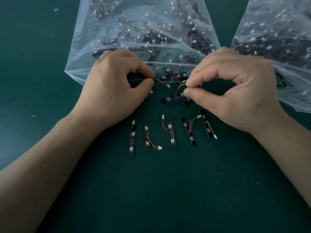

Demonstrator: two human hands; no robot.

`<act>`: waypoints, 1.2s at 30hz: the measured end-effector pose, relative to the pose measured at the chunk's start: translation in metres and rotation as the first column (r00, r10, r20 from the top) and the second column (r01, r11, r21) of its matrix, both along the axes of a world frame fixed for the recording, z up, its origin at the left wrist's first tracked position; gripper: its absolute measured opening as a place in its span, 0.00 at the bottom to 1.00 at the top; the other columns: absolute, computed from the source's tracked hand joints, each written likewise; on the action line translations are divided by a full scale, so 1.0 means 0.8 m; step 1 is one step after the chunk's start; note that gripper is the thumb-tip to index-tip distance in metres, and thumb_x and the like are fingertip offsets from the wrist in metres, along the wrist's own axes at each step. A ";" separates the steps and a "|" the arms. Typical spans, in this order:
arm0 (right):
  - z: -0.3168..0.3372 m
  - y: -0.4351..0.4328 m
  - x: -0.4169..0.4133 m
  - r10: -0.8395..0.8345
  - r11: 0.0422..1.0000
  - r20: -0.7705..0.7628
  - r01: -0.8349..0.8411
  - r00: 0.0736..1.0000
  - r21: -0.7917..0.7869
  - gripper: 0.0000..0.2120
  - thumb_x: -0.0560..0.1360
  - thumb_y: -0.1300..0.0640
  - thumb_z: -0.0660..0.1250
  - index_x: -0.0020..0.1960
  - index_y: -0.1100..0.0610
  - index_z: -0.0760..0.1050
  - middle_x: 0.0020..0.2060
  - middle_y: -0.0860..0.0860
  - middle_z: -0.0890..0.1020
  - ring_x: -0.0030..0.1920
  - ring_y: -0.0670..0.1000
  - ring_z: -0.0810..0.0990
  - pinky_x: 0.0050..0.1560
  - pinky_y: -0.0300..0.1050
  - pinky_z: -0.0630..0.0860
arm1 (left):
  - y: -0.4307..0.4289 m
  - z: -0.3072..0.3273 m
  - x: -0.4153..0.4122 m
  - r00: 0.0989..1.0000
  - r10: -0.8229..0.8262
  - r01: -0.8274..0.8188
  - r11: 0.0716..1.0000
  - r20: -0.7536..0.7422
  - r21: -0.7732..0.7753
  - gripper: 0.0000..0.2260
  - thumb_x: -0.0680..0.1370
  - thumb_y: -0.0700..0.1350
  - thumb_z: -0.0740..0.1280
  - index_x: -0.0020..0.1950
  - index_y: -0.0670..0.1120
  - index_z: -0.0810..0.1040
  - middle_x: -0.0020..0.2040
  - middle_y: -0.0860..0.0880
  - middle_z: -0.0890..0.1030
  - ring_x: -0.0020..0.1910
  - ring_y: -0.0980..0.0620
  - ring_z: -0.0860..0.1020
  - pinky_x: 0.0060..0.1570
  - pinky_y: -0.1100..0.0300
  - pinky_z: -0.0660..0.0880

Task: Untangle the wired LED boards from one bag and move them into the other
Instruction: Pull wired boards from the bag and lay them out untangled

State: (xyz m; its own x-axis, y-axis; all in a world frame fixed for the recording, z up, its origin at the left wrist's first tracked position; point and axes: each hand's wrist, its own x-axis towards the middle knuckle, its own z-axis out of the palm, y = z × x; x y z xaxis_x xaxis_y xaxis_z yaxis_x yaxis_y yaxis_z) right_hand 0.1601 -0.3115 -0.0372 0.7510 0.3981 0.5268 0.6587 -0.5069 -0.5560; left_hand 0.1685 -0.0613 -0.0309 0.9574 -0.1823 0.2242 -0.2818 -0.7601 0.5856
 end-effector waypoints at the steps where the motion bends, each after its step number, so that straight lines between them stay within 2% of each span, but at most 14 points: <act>1: 0.000 0.000 0.000 -0.012 1.000 -0.008 0.012 1.000 0.017 0.05 0.76 0.61 0.79 0.44 0.56 0.84 0.43 0.46 0.85 0.46 0.50 0.85 0.51 0.48 0.79 | 0.000 0.000 0.000 1.000 0.000 0.000 1.000 -0.001 -0.003 0.04 0.78 0.47 0.73 0.50 0.54 0.87 0.52 0.56 0.82 0.57 0.51 0.78 0.59 0.62 0.71; 5: -0.002 -0.003 0.000 -0.047 0.996 -0.051 0.050 0.998 0.068 0.07 0.77 0.63 0.75 0.48 0.52 0.79 0.43 0.43 0.83 0.45 0.39 0.80 0.48 0.41 0.76 | -0.002 0.001 0.000 1.000 0.003 -0.003 1.000 -0.002 -0.017 0.03 0.79 0.48 0.72 0.49 0.53 0.87 0.51 0.55 0.83 0.58 0.51 0.78 0.58 0.62 0.72; 9: -0.005 -0.007 0.003 -0.016 0.998 -0.066 0.020 0.998 0.065 0.08 0.78 0.67 0.71 0.52 0.55 0.81 0.42 0.45 0.81 0.43 0.39 0.77 0.47 0.38 0.71 | -0.002 0.003 -0.001 1.000 -0.004 0.003 0.999 -0.017 -0.044 0.07 0.81 0.49 0.69 0.47 0.51 0.87 0.51 0.54 0.83 0.57 0.51 0.78 0.58 0.67 0.70; 13: -0.005 -0.006 0.004 -0.015 0.999 -0.070 0.018 0.997 0.049 0.08 0.78 0.69 0.70 0.51 0.57 0.82 0.40 0.48 0.81 0.42 0.40 0.77 0.48 0.35 0.70 | -0.002 0.006 -0.003 0.998 -0.058 0.056 0.997 -0.037 -0.045 0.09 0.80 0.48 0.67 0.47 0.50 0.87 0.52 0.54 0.83 0.57 0.50 0.78 0.63 0.60 0.70; 19: 0.000 0.000 0.000 -0.079 0.996 -0.074 0.082 0.994 0.025 0.03 0.79 0.63 0.73 0.50 0.58 0.85 0.41 0.46 0.84 0.40 0.42 0.81 0.46 0.29 0.71 | 0.001 0.013 -0.004 0.983 -0.162 0.157 0.986 -0.085 -0.062 0.15 0.71 0.39 0.62 0.46 0.52 0.88 0.54 0.57 0.82 0.57 0.52 0.75 0.68 0.52 0.67; 21: 0.001 0.001 0.000 -0.101 0.994 -0.061 0.102 0.993 0.023 0.02 0.79 0.61 0.75 0.50 0.58 0.86 0.41 0.46 0.85 0.40 0.45 0.82 0.46 0.29 0.72 | 0.002 0.014 -0.005 0.980 -0.178 0.173 0.983 -0.091 -0.067 0.16 0.70 0.38 0.62 0.46 0.53 0.87 0.54 0.57 0.81 0.58 0.49 0.75 0.68 0.50 0.68; 23: 0.002 0.001 -0.001 -0.117 0.992 -0.052 0.119 0.992 0.035 0.02 0.79 0.60 0.74 0.51 0.57 0.86 0.41 0.48 0.86 0.40 0.48 0.83 0.45 0.32 0.74 | 0.003 0.013 -0.004 0.980 -0.182 0.176 0.981 -0.076 -0.078 0.16 0.70 0.37 0.63 0.47 0.52 0.86 0.55 0.55 0.82 0.58 0.48 0.76 0.67 0.53 0.68; 27: 0.003 0.001 -0.003 -0.094 0.995 -0.086 0.097 0.992 0.034 0.06 0.79 0.63 0.73 0.53 0.56 0.85 0.44 0.44 0.86 0.42 0.46 0.84 0.45 0.30 0.74 | 0.003 0.010 -0.002 0.983 -0.170 0.168 0.985 -0.063 -0.040 0.15 0.74 0.40 0.66 0.57 0.50 0.86 0.58 0.54 0.82 0.61 0.48 0.76 0.68 0.56 0.69; 29: 0.004 0.001 -0.002 -0.076 0.997 -0.109 0.076 0.991 0.004 0.06 0.78 0.61 0.74 0.54 0.54 0.85 0.45 0.43 0.85 0.42 0.46 0.84 0.46 0.31 0.74 | 0.003 0.009 -0.002 0.980 -0.184 0.185 0.983 -0.068 0.002 0.17 0.74 0.41 0.66 0.60 0.52 0.85 0.59 0.56 0.81 0.63 0.48 0.76 0.70 0.51 0.68; 32: 0.003 0.001 0.000 -0.051 0.998 -0.148 0.046 0.988 -0.039 0.05 0.79 0.60 0.74 0.55 0.55 0.86 0.44 0.46 0.86 0.42 0.48 0.84 0.45 0.36 0.76 | 0.003 0.011 -0.002 0.971 -0.217 0.220 0.975 -0.099 0.021 0.24 0.70 0.38 0.62 0.62 0.54 0.84 0.61 0.57 0.82 0.65 0.45 0.75 0.71 0.41 0.67; 36: 0.002 0.000 -0.001 -0.007 0.999 -0.172 -0.002 0.985 -0.052 0.06 0.79 0.60 0.72 0.55 0.57 0.86 0.45 0.48 0.87 0.45 0.48 0.85 0.47 0.43 0.79 | 0.003 0.011 -0.001 0.970 -0.221 0.222 0.975 -0.099 0.000 0.28 0.67 0.36 0.60 0.62 0.54 0.83 0.60 0.57 0.82 0.65 0.45 0.75 0.71 0.39 0.67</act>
